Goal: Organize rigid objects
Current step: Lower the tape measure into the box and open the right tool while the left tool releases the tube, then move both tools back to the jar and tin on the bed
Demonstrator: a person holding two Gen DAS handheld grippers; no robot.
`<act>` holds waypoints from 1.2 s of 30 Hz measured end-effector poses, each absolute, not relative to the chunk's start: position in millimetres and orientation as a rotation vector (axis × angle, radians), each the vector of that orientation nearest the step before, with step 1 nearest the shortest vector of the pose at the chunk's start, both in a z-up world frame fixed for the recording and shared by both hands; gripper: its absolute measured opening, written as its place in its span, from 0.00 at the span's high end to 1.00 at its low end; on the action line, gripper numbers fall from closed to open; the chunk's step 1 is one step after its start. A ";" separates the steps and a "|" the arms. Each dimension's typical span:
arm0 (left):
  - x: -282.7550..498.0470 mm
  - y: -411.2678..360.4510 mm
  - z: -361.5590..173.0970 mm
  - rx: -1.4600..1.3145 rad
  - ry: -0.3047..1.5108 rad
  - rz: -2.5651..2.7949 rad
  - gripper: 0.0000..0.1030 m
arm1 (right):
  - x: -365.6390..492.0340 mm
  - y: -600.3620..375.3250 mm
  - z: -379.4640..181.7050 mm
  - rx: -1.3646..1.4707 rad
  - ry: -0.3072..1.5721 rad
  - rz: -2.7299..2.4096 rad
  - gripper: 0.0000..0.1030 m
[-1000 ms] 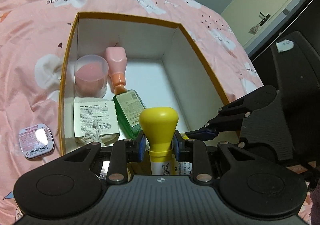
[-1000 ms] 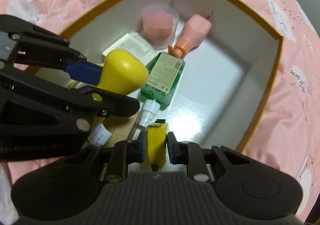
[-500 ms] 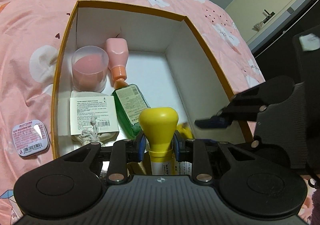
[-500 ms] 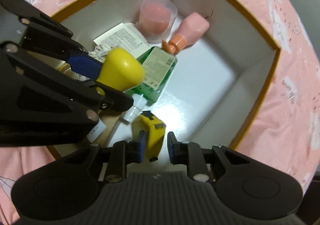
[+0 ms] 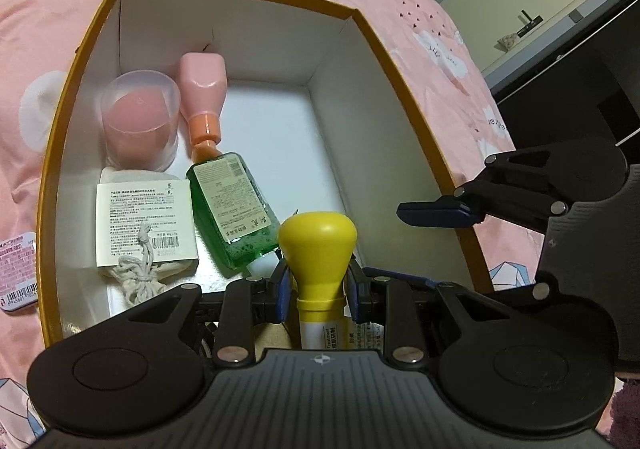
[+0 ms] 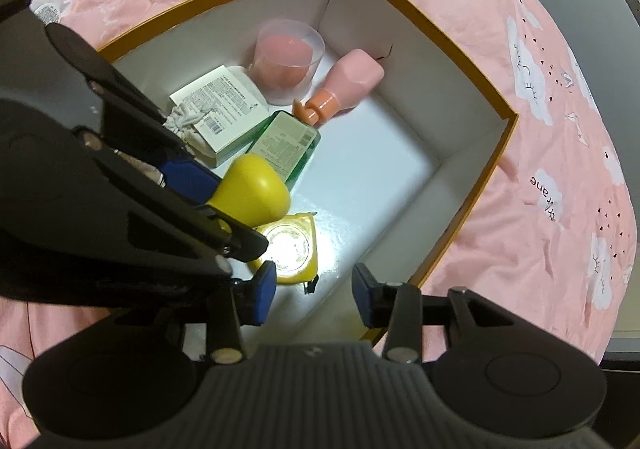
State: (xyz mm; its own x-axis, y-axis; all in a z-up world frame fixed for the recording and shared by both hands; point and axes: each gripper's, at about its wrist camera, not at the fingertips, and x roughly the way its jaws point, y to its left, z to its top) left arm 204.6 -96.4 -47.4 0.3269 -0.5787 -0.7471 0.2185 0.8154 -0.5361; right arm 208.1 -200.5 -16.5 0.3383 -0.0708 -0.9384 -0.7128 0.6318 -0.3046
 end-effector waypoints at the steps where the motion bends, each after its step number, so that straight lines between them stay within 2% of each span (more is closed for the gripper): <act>1: 205.3 -97.0 -48.0 -0.368 1.128 -0.538 0.71 | 207.8 -200.3 -16.9 -0.811 1.171 0.486 0.60; 5: 207.1 -98.2 -51.4 -0.355 1.148 -0.520 0.70 | 207.4 -199.8 -18.3 -0.812 1.168 0.481 0.60; 8: 206.6 -97.5 -51.9 -0.354 1.148 -0.513 0.66 | 207.4 -200.7 -18.9 -0.802 1.171 0.482 0.60; 12: 204.3 -96.1 -47.1 -0.340 1.132 -0.489 0.51 | 206.0 -201.6 -19.1 -0.815 1.159 0.478 0.58; 13: 203.5 -95.5 -45.2 -0.335 1.124 -0.486 0.49 | 205.8 -202.0 -18.6 -0.816 1.157 0.476 0.55; 15: 201.1 -92.8 -41.4 -0.342 1.110 -0.488 0.45 | 205.6 -203.2 -16.7 -0.804 1.154 0.476 0.55; 17: 198.6 -89.3 -36.7 -0.358 1.096 -0.489 0.45 | 205.4 -204.0 -13.8 -0.790 1.151 0.478 0.53; 19: 194.8 -86.0 -31.0 -0.359 1.072 -0.480 0.45 | 204.4 -204.1 -9.4 -0.784 1.132 0.475 0.44; 20: 191.8 -84.2 -27.0 -0.352 1.054 -0.471 0.45 | 203.5 -204.0 -6.3 -0.779 1.119 0.474 0.43; 29: 166.4 -57.8 9.1 -0.306 0.907 -0.386 0.45 | 190.2 -191.6 25.0 -0.693 0.973 0.496 0.41; 31: 161.0 -50.1 15.9 -0.292 0.870 -0.362 0.45 | 185.4 -185.8 31.0 -0.674 0.932 0.509 0.35; 36: 146.1 -25.5 28.1 -0.253 0.777 -0.256 0.45 | 177.0 -165.0 43.8 -0.664 0.834 0.558 0.31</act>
State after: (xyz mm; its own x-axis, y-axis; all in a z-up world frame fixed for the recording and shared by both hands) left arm 146.1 -25.5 28.1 0.6857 -0.3181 -0.6547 0.1332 0.9391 -0.3169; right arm 177.0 -165.0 43.8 0.5544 0.1874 -0.8109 -0.6779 0.6669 -0.3093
